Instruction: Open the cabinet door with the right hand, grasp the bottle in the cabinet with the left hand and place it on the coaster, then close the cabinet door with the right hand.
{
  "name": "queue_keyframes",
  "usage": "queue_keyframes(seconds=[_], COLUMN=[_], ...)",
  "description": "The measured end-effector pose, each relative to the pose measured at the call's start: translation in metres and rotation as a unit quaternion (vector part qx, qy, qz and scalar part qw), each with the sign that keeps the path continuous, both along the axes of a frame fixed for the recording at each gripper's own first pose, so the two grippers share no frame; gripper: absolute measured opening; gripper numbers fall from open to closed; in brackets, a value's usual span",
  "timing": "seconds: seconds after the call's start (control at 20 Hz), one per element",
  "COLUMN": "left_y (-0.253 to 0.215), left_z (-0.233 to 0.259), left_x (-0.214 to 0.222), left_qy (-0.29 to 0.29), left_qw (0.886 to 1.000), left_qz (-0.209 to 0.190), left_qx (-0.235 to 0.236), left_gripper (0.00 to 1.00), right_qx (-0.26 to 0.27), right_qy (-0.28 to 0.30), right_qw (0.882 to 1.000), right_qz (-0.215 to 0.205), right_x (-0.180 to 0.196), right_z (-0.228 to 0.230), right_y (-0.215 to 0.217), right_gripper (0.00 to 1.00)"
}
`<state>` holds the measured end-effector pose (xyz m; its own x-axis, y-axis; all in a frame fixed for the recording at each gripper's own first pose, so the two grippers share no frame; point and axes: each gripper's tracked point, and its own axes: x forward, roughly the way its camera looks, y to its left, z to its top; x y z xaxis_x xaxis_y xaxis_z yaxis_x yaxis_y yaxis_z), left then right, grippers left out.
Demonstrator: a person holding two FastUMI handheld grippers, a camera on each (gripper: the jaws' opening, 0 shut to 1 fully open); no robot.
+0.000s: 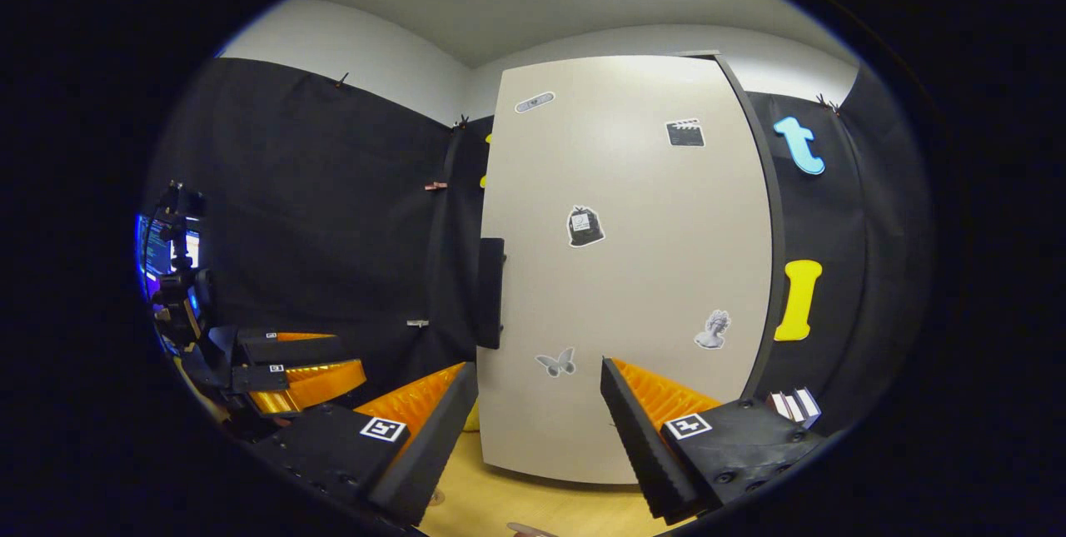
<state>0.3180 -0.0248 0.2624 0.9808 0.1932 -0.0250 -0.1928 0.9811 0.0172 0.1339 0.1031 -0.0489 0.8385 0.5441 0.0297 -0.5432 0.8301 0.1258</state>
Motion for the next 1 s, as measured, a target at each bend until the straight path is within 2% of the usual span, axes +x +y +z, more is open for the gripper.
queue_keyframes(seconds=[0.35,0.4,0.55,1.0], left_y=[-0.024,-0.027,-0.042,-0.067], left_z=[-0.004,-0.003,-0.002,-0.007], left_x=[0.012,0.014,0.024,0.036], left_qy=[-0.004,-0.005,-0.006,0.006], left_qw=[0.999,0.999,0.998,0.996], left_qz=[-0.031,-0.035,-0.056,-0.085], left_qx=[-0.019,-0.017,-0.025,-0.03], left_gripper=[0.92,0.94,0.9,0.92], right_qx=[-0.016,-0.021,-0.03,-0.021], right_qy=[-0.01,-0.012,-0.012,0.002], right_qw=[0.999,0.999,0.998,0.997], right_qz=[-0.028,-0.034,-0.045,-0.073], right_x=[-0.008,-0.009,-0.018,-0.022], right_z=[-0.002,-0.002,-0.007,-0.007], right_y=[-0.022,-0.027,-0.036,-0.062], right_gripper=[0.96,0.96,0.96,0.96])
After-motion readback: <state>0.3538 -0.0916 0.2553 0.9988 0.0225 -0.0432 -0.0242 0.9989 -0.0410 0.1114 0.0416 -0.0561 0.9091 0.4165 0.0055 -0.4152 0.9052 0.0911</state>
